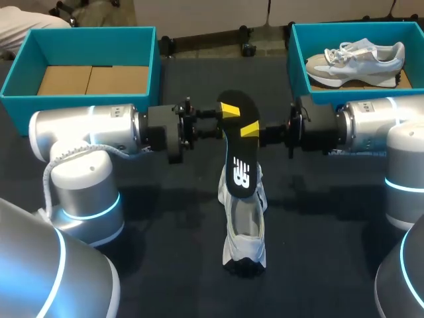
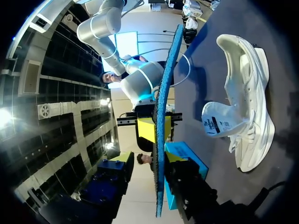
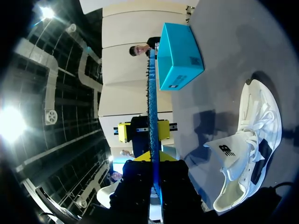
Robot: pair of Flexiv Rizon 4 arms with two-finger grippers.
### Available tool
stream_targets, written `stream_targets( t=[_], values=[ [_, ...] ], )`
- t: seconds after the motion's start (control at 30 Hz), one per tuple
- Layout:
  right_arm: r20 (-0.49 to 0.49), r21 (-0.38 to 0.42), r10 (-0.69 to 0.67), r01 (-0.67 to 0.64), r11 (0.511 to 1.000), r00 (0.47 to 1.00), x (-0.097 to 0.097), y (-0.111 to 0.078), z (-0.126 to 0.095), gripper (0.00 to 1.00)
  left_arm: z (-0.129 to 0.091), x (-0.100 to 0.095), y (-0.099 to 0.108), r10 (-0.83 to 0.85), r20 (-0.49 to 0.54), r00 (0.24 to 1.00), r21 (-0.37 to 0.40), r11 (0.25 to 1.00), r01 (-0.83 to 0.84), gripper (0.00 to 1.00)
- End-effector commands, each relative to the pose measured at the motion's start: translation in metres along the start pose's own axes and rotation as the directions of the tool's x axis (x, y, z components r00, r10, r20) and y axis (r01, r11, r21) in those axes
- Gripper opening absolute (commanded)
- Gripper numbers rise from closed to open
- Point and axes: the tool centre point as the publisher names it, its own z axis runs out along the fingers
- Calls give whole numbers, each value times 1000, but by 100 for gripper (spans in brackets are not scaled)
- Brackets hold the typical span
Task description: Take the shoe out of the shoebox, open the shoe tongue, remove and reinsert the insole, then place the shoe into the shoebox
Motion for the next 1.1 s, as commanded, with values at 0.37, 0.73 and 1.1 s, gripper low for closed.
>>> stream_targets(
  t=[0.37,0.73,1.1],
  values=[
    [-1,-2,-1,1,1000,1000,0,-1,1,0,6,6,-2,0,-21,1000,8,1000,0,27],
    [-1,-2,-1,1,1000,1000,0,-1,1,0,12,8,-4,5,-41,999,13,1000,-5,16],
    [-1,-2,-1,1,1000,1000,0,-1,1,0,11,7,-3,10,-44,999,11,1000,-10,0]
  ],
)
